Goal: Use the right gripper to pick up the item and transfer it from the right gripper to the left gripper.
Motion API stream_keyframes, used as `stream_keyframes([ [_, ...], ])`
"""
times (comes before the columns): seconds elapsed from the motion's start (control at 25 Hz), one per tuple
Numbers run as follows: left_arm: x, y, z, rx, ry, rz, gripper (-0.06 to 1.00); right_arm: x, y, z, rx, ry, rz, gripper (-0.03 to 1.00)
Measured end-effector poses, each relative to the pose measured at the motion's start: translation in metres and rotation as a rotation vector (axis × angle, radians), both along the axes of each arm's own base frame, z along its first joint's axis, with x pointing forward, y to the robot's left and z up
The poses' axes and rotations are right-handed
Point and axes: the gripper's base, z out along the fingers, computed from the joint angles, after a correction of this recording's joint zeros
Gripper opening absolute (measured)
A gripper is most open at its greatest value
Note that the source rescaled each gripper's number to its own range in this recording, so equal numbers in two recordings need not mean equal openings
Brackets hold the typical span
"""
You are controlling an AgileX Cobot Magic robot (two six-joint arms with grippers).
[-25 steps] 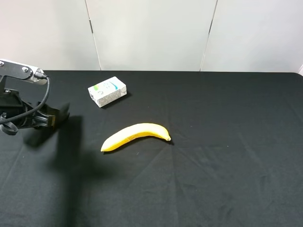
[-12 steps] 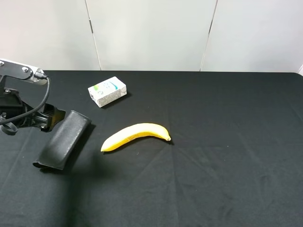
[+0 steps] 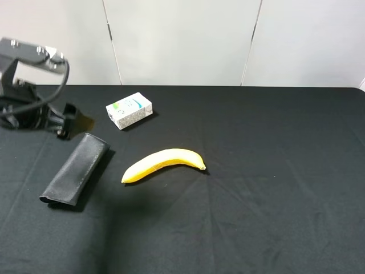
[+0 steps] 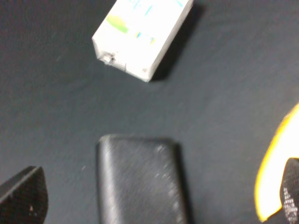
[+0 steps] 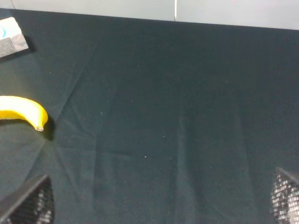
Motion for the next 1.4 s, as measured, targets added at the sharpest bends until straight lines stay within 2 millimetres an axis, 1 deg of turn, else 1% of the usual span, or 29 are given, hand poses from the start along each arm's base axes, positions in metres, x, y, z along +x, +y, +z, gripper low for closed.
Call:
stream_keyframes([
  [0.16, 0.010, -0.008, 0.026, -0.032, -0.014, -0.049, 1.00, 0.000, 0.000, 0.000, 0.000, 0.001, 0.000, 1.00],
  [0.44, 0.025, -0.017, 0.085, -0.069, -0.057, -0.095, 1.00, 0.000, 0.000, 0.000, 0.000, 0.001, 0.000, 1.00],
  [0.64, 0.028, -0.009, 0.123, -0.012, -0.016, -0.019, 1.00, 0.000, 0.000, 0.000, 0.000, 0.001, 0.000, 1.00],
  [0.84, 0.020, -0.001, 0.156, 0.018, 0.066, 0.077, 0.99, 0.000, 0.000, 0.000, 0.000, 0.001, 0.000, 1.00],
  [1.0, 0.001, 0.005, 0.175, 0.012, 0.066, 0.080, 0.99, 0.000, 0.000, 0.000, 0.000, 0.001, 0.000, 1.00],
  [1.12, -0.022, 0.012, 0.189, 0.009, 0.018, 0.080, 0.99, 0.000, 0.000, 0.000, 0.000, 0.001, 0.000, 1.00],
  [1.24, -0.052, 0.021, 0.204, 0.006, -0.036, 0.088, 0.99, 0.000, 0.000, 0.000, 0.000, 0.000, 0.000, 1.00],
  [1.4, -0.092, 0.035, 0.216, -0.003, -0.109, 0.106, 0.99, 0.000, 0.000, 0.000, 0.000, 0.000, 0.000, 1.00],
])
